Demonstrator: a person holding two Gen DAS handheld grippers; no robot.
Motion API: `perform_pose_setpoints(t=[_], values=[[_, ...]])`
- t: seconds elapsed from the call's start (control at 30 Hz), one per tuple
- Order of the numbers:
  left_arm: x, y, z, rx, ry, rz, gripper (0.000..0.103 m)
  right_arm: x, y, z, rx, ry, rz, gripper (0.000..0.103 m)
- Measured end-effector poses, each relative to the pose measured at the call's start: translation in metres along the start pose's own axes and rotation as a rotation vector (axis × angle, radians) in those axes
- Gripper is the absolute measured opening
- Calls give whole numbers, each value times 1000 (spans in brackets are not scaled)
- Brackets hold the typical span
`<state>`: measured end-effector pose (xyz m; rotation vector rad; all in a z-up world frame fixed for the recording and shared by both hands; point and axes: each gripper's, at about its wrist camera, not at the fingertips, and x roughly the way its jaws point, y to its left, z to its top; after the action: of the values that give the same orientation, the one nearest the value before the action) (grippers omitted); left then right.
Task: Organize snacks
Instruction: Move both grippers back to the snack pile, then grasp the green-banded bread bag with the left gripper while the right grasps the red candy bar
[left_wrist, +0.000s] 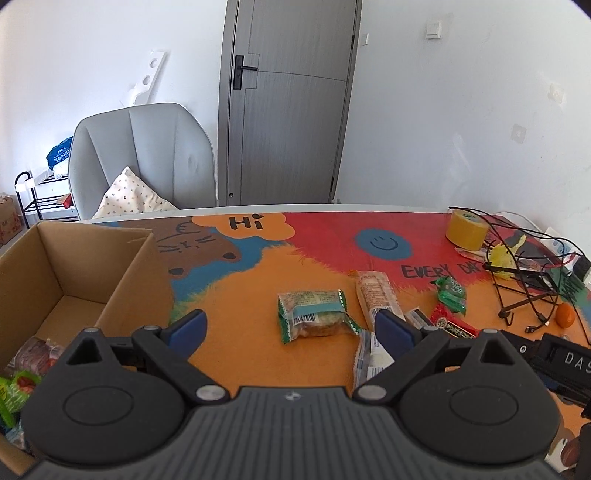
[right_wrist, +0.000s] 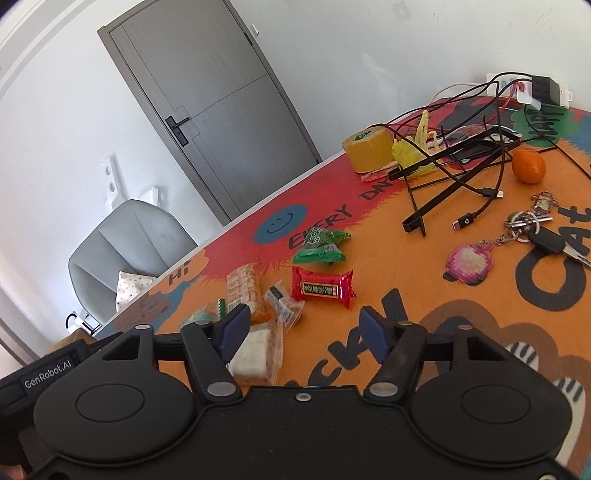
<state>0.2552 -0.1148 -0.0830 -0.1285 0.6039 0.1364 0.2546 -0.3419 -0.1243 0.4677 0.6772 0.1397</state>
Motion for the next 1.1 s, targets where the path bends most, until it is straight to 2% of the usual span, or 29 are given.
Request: perform_pose_setpoints(t=[0.43, 0.8, 0.93, 1.1], values=[[58, -13, 10, 7, 67, 30, 97, 46, -11, 27, -6, 29, -12, 62], [106, -23, 8, 18, 118, 50, 97, 80, -16, 35, -22, 60, -24, 50], [120, -23, 3, 23, 122, 72, 97, 88, -13, 30, -43, 77, -19, 49], [125, -24, -4, 26, 128, 61, 97, 88, -10, 27, -59, 86, -7, 47]])
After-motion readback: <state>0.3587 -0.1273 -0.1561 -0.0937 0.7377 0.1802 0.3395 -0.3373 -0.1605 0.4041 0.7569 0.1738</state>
